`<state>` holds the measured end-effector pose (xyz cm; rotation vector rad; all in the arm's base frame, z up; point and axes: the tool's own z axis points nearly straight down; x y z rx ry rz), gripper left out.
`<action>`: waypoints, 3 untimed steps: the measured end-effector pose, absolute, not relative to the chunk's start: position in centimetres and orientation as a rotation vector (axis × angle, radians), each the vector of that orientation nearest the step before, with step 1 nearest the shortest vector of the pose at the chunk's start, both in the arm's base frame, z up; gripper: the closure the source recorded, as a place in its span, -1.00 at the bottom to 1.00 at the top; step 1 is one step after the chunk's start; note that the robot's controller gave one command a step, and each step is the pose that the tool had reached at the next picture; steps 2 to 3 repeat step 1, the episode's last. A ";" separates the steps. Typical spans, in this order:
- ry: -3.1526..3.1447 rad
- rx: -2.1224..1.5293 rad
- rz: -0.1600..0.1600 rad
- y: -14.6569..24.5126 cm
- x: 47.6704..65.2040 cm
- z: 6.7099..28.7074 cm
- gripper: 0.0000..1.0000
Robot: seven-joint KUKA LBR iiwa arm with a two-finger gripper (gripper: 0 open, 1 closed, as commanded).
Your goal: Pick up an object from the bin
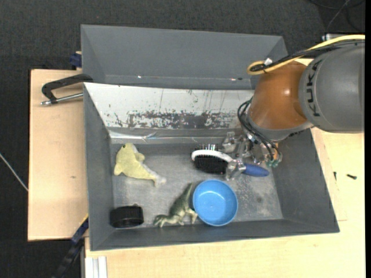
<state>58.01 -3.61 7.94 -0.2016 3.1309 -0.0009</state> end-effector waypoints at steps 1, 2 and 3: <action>3.116 -0.262 -0.003 -4.3 58.1 22.5 1.00; 3.116 -0.262 -0.003 -4.3 58.1 22.5 1.00; 3.116 -0.262 -0.003 -4.3 58.1 22.5 1.00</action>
Offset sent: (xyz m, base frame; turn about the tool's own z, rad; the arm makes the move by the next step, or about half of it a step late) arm -0.0016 -0.0076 0.1402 -0.0402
